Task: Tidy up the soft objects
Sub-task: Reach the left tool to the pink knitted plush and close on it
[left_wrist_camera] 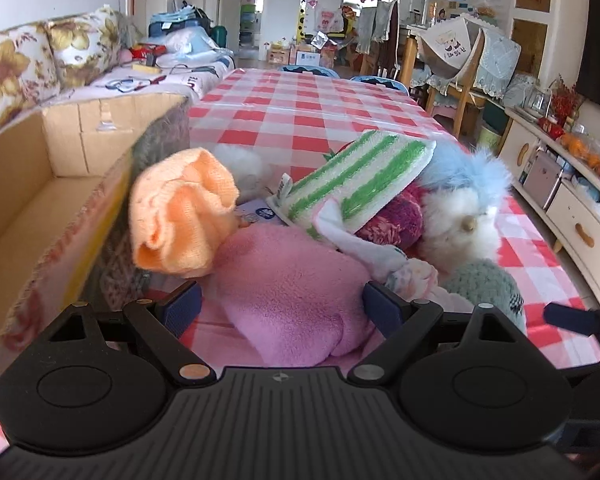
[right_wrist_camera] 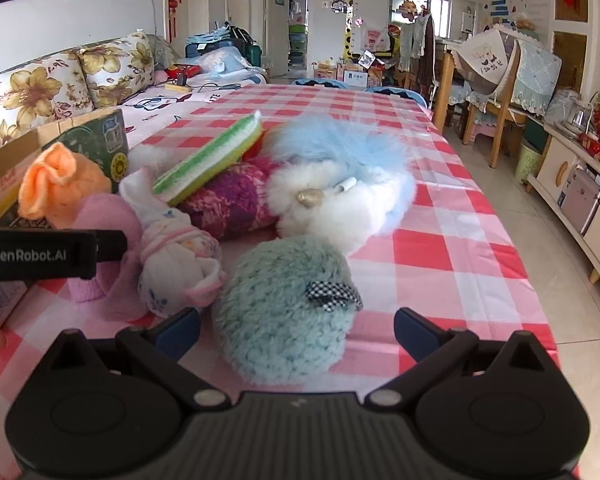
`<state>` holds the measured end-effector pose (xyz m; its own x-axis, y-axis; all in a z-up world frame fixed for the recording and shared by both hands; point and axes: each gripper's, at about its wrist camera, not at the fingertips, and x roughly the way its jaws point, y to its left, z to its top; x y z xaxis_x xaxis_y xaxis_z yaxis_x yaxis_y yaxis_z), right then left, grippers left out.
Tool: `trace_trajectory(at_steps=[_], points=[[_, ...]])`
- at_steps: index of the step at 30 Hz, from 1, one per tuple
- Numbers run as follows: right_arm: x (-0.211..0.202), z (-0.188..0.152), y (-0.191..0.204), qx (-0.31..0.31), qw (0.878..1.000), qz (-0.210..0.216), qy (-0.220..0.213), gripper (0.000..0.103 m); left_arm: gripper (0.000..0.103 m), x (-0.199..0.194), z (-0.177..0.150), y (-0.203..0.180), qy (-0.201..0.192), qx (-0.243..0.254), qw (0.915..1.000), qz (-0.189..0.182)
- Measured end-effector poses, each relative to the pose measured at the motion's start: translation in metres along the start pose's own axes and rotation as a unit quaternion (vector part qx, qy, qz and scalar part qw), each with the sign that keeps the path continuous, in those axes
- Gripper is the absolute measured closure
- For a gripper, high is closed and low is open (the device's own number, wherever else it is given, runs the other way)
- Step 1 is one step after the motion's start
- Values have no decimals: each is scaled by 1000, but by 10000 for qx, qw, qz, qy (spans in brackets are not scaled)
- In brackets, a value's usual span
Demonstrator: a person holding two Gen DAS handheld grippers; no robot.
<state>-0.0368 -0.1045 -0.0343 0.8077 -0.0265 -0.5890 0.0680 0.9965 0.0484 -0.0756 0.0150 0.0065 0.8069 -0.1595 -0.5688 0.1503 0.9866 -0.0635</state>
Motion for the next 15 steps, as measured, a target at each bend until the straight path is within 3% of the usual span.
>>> trace_trajectory(at_steps=[9,13,15], points=[[14,4,0,92,9999,-2,-74,2,0,-21,-13,-4,218,-191,9995,-139],[15,6,-3,199,9997,62,-131,11,1,-34,-19,-5,183,-112,9997,-99],[15,7,-3,212,9996,99,-147,17,7,-34,-16,-4,162,13,9998,-76]])
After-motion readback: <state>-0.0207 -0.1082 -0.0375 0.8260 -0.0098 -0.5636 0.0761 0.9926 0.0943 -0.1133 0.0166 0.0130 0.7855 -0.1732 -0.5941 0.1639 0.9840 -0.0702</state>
